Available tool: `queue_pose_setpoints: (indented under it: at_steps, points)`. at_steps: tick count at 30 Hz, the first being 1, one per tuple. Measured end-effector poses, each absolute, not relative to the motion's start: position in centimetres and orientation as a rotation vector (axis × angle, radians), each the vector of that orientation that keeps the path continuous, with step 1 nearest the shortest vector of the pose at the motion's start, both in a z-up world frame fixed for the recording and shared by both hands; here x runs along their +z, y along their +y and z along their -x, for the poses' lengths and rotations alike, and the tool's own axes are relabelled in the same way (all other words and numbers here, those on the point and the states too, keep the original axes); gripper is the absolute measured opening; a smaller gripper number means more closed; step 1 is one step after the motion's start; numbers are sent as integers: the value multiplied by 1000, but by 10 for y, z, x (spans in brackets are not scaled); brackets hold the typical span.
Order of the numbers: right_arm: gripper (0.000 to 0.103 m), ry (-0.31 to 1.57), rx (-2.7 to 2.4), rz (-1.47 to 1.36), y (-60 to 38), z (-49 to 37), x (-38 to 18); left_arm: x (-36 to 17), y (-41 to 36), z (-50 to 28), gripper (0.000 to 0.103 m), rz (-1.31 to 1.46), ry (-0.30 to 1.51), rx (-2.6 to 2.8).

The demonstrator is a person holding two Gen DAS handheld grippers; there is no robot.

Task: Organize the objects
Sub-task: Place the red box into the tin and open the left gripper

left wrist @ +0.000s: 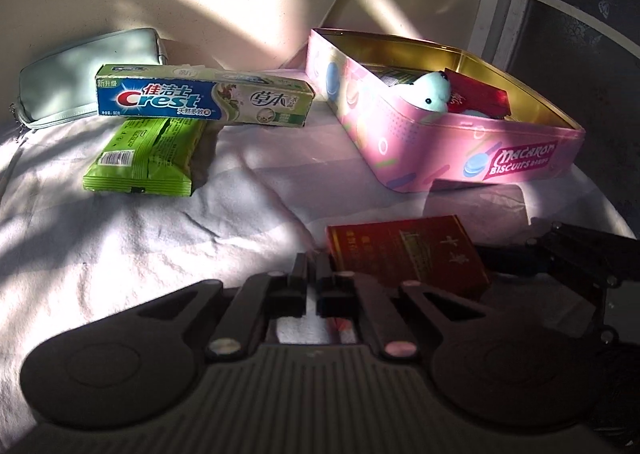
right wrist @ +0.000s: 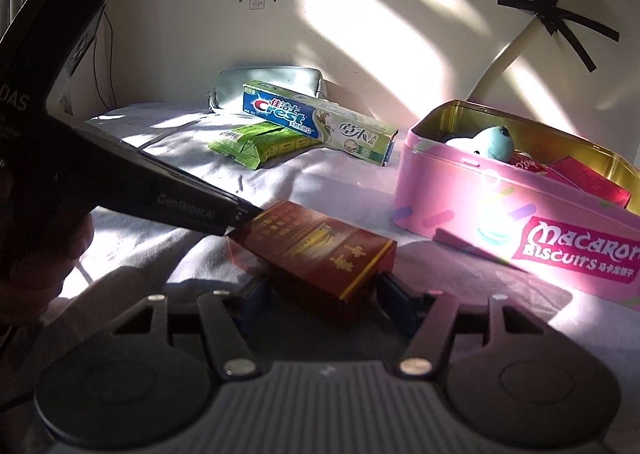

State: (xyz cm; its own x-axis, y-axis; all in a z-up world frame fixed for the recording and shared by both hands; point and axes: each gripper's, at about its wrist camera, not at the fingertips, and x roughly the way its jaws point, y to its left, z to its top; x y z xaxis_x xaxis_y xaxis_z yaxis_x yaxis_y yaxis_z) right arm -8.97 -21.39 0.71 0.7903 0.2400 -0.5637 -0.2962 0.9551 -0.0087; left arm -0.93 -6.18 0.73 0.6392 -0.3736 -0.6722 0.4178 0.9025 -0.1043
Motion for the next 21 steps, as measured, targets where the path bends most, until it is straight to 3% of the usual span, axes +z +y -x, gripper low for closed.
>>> queue_pose_setpoints:
  at_steps: [5, 12, 19, 21]
  points:
    - [52, 428, 240, 99, -233, 115, 25, 31, -77, 14, 0, -47, 709, -501]
    - [52, 221, 99, 57, -287, 121, 61, 81, -143, 6, 0, -102, 506, -591]
    - [52, 249, -65, 20, -355, 64, 61, 73, -226, -41, 0, -169, 440, -630]
    - [56, 266, -134, -5, -369, 47, 53, 62, -245, -56, 8, -167, 472, -624]
